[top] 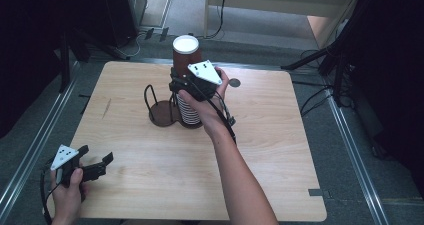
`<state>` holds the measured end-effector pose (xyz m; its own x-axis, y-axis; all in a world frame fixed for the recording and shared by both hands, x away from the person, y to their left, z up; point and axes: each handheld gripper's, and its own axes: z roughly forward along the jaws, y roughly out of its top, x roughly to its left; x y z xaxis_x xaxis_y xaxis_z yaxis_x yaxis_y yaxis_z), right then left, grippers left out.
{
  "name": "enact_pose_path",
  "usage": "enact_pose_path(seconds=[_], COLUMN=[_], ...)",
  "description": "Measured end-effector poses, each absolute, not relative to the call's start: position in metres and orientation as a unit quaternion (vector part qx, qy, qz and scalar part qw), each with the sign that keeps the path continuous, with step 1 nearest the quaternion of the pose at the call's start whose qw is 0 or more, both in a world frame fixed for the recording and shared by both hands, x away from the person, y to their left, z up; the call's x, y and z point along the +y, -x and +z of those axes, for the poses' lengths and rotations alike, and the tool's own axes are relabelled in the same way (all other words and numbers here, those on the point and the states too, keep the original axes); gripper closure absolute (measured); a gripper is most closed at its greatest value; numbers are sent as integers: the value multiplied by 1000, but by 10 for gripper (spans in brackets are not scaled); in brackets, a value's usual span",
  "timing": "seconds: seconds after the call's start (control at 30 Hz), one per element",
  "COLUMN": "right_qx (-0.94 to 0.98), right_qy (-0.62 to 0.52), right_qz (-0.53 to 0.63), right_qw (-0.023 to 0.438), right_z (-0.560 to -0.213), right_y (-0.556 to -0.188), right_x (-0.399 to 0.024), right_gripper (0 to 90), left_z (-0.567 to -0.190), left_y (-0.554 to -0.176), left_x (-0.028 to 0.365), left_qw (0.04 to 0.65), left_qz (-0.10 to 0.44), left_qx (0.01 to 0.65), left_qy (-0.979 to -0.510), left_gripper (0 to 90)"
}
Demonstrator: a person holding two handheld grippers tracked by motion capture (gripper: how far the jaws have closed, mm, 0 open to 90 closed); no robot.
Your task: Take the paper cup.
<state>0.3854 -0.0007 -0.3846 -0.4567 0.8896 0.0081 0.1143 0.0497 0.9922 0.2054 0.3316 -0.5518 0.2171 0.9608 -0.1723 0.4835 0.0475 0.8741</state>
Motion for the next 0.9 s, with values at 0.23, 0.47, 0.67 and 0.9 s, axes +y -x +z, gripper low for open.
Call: enact_pose_path(seconds=[0.23,0.47,0.67,0.9], right_qx=[641,636,625,620], right_qy=[-386,-383,-380,-377], right_qz=[560,566,577,578], right_qw=[356,359,364,373], right_z=[-383,-378,-362,-349], right_y=[-384,-383,-381,-379], right_x=[0,0,-1,0], right_gripper=[103,117,122,125], left_z=[-552,-552,-552,-552], left_y=[-205,-205,-205,-205], left_x=[331,331,331,331], left_qw=[449,449,449,448], left_qz=[265,265,266,266], left_qx=[567,567,567,566], left_qy=[-637,-637,-637,-638], left_gripper=[39,39,39,39])
